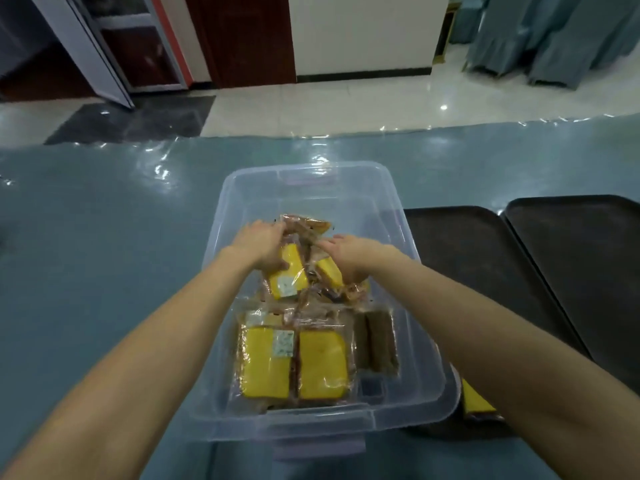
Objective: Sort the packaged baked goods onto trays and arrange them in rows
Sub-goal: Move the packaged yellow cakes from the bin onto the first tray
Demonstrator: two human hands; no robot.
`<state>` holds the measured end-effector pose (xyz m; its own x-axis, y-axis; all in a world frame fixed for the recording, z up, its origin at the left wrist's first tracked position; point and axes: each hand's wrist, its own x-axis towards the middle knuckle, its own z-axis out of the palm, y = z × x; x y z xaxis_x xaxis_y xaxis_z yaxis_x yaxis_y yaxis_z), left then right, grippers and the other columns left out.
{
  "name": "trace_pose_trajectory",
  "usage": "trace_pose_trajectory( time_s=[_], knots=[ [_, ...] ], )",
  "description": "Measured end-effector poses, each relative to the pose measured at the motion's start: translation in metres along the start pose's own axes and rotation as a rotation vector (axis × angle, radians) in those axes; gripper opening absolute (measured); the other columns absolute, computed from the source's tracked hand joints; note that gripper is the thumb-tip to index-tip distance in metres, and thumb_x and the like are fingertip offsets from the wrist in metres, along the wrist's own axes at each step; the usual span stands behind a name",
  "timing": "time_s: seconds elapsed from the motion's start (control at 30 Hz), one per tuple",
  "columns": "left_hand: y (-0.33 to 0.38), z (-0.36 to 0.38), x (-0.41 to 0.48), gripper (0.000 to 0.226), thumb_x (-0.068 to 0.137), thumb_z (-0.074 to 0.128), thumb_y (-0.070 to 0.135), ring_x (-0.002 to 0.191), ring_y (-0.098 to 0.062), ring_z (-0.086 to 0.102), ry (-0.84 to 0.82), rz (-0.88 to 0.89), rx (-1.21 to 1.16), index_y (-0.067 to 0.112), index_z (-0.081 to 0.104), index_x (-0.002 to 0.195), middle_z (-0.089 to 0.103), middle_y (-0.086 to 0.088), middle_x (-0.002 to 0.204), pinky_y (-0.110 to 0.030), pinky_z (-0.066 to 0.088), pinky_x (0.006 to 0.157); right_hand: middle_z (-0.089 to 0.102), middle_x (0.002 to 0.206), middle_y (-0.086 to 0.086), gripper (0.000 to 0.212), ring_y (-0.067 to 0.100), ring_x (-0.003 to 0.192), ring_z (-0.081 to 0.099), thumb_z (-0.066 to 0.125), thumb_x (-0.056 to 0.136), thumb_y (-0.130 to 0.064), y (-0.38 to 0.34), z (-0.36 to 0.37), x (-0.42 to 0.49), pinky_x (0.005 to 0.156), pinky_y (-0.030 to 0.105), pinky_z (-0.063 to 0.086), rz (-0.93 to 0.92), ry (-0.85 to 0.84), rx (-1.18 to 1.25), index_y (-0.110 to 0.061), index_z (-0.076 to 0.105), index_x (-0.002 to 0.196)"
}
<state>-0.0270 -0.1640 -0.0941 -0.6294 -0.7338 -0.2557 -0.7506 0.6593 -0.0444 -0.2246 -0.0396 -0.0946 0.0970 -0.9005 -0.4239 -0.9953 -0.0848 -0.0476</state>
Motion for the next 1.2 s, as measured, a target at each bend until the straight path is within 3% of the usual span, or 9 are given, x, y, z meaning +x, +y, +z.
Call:
trace_pose_trajectory(
  time_s=[0.1, 0.2, 0.3, 0.4, 0.6, 0.77, 0.93, 1.07, 1.2],
  knots=[
    [-0.010, -0.005, -0.010, 0.057, 0.083, 0.090, 0.046, 0.100, -0.030, 0.065, -0.013, 0.028, -0.134, 0.023, 0.064, 0.128, 0.069, 0.000, 0.102, -0.040, 0.055, 0.084, 0.011, 0.182, 0.009, 0.117, 0.034, 0.167, 0.013, 0.081, 0.094, -0.021, -0.004, 0.010, 0.017, 0.131, 0.053, 0.029, 0.001, -0.129, 0.023, -0.028, -0.003, 0.175],
    [-0.020, -0.027, -0.028, 0.040, 0.088, 0.091, 0.029, 0.100, -0.034, 0.064, 0.021, 0.002, -0.298, 0.019, 0.058, 0.107, 0.061, 0.000, 0.097, -0.037, 0.042, 0.075, 0.032, 0.175, 0.013, 0.118, 0.038, 0.159, 0.033, 0.088, 0.085, -0.037, -0.011, 0.022, 0.029, 0.127, 0.057, 0.034, 0.028, -0.055, -0.036, -0.029, 0.010, 0.174],
    [-0.028, -0.061, -0.049, 0.045, 0.089, 0.090, 0.031, 0.099, -0.033, 0.063, 0.127, -0.004, -0.358, 0.013, 0.058, 0.115, 0.064, -0.004, 0.104, -0.040, 0.047, 0.078, 0.066, 0.137, 0.012, 0.088, 0.033, 0.120, 0.063, 0.098, 0.074, -0.043, -0.013, 0.008, 0.027, 0.101, 0.045, 0.056, 0.087, -0.007, 0.000, -0.018, 0.056, 0.147],
    [-0.035, -0.096, -0.070, 0.051, 0.091, 0.088, 0.033, 0.099, -0.030, 0.065, 0.211, -0.003, -0.457, 0.016, 0.060, 0.131, 0.069, -0.005, 0.110, -0.042, 0.055, 0.087, 0.072, 0.119, 0.012, 0.051, 0.031, 0.104, 0.067, 0.094, 0.082, -0.037, -0.001, -0.019, 0.012, 0.079, 0.035, 0.051, 0.140, 0.060, 0.120, -0.011, 0.071, 0.120],
    [-0.020, -0.105, -0.092, 0.030, 0.089, 0.089, 0.041, 0.080, -0.018, 0.067, -0.197, 0.126, -0.380, 0.024, 0.065, 0.096, 0.070, 0.005, 0.089, -0.035, 0.052, 0.072, 0.065, 0.102, 0.000, 0.049, 0.019, 0.087, 0.064, 0.097, 0.081, -0.031, 0.016, -0.061, -0.064, 0.063, 0.032, 0.048, 0.290, 0.469, 0.791, -0.020, 0.062, 0.113],
    [0.020, -0.034, -0.092, 0.034, 0.087, 0.088, 0.048, 0.091, -0.018, 0.063, -0.543, 0.160, -0.063, 0.022, 0.071, 0.101, 0.068, 0.003, 0.102, -0.034, 0.053, 0.078, 0.070, 0.104, -0.001, 0.046, 0.018, 0.084, 0.072, 0.093, 0.085, -0.032, -0.022, -0.023, -0.096, 0.073, 0.033, 0.063, 0.162, 0.100, 0.759, -0.021, 0.069, 0.122],
    [0.024, -0.012, -0.102, 0.060, 0.076, 0.093, 0.061, 0.095, -0.019, 0.061, -0.533, 0.141, -0.102, 0.020, 0.065, 0.110, 0.066, 0.003, 0.109, -0.035, 0.050, 0.076, 0.066, 0.105, -0.003, 0.032, 0.020, 0.095, 0.063, 0.086, 0.091, -0.034, -0.055, 0.032, -0.082, 0.076, 0.029, 0.047, 0.003, -0.091, 0.220, -0.020, 0.069, 0.115],
    [0.026, -0.011, -0.107, 0.111, 0.059, 0.099, 0.070, 0.113, -0.021, 0.060, -0.493, 0.101, -0.151, 0.021, 0.048, 0.145, 0.059, 0.005, 0.131, -0.036, 0.055, 0.092, 0.062, 0.113, 0.000, 0.064, 0.021, 0.101, 0.061, 0.092, 0.084, -0.034, -0.061, 0.030, -0.086, 0.079, 0.031, 0.052, -0.005, -0.112, 0.245, -0.019, 0.055, 0.134],
    [0.027, -0.012, -0.110, 0.115, 0.056, 0.092, 0.082, 0.121, -0.025, 0.065, -0.581, 0.070, -0.131, 0.016, 0.062, 0.146, 0.067, -0.001, 0.139, -0.043, 0.059, 0.106, 0.062, 0.119, -0.001, 0.071, 0.021, 0.106, 0.061, 0.093, 0.081, -0.047, -0.066, 0.029, -0.088, 0.087, 0.033, 0.055, -0.039, -0.243, 0.236, -0.021, 0.057, 0.137]
  ],
)
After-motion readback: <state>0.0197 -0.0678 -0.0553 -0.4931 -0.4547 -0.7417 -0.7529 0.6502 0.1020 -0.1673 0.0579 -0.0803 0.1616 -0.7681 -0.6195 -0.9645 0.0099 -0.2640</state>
